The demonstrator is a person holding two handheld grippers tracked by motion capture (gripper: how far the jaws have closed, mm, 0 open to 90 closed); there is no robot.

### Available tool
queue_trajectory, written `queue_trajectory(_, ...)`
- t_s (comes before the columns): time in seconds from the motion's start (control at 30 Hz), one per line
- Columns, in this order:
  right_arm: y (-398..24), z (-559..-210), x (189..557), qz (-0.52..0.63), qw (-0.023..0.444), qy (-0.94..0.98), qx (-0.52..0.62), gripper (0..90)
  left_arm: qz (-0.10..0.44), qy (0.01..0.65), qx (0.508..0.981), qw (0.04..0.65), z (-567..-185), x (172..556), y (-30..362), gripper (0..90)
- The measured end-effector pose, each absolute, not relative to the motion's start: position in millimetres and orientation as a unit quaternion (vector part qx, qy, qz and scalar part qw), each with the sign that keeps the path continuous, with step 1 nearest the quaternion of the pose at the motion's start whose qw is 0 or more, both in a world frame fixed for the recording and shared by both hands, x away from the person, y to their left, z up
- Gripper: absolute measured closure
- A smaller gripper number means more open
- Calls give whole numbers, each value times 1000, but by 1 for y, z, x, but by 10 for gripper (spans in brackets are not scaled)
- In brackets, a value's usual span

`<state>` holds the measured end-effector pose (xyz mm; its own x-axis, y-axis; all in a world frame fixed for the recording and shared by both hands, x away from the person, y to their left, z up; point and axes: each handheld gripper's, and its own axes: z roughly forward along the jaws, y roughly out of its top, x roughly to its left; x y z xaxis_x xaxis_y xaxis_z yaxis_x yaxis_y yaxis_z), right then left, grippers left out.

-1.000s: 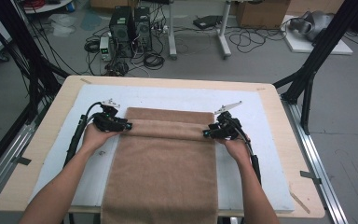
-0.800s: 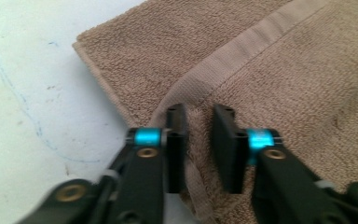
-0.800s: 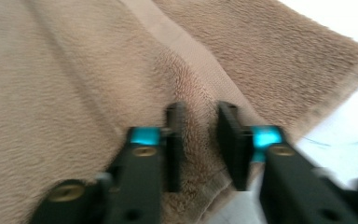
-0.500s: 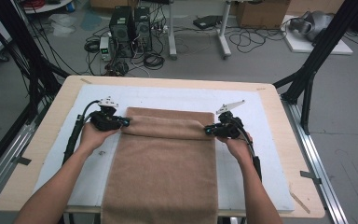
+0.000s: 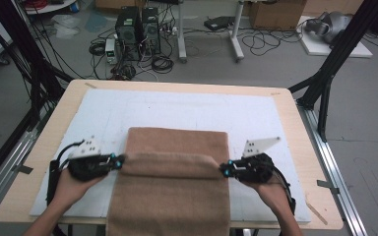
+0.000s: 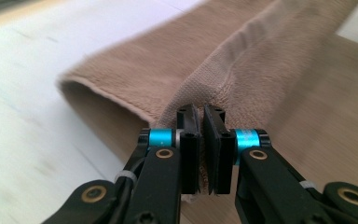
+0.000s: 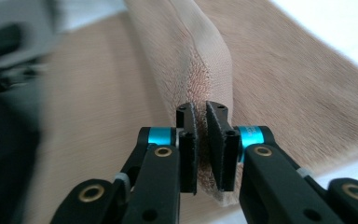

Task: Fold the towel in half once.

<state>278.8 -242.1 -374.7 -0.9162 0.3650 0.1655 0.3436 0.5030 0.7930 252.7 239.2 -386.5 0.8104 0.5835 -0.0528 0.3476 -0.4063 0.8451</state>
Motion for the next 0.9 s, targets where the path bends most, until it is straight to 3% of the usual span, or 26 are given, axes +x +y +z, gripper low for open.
queue_trajectory(0.1, -246, -373, 264, 477, -20, 854, 205, 612, 125, 286, 827, 468, -385, 236, 243, 599)
queue_trajectory(0.2, -246, -375, 273, 468, 4, 856, 220, 550, 135, 289, 827, 463, -386, 244, 241, 535)
queue_trajectory(0.5, -247, -388, 343, 427, 61, 852, 297, 450, 180, 321, 818, 442, -397, 317, 230, 509)
queue_trajectory(0.67, -244, -405, 374, 405, 86, 850, 326, 404, 173, 368, 809, 424, -417, 356, 226, 507)
queue_trajectory(0.9, -240, -429, 394, 385, 86, 847, 356, 344, 154, 416, 800, 404, -438, 386, 225, 448)
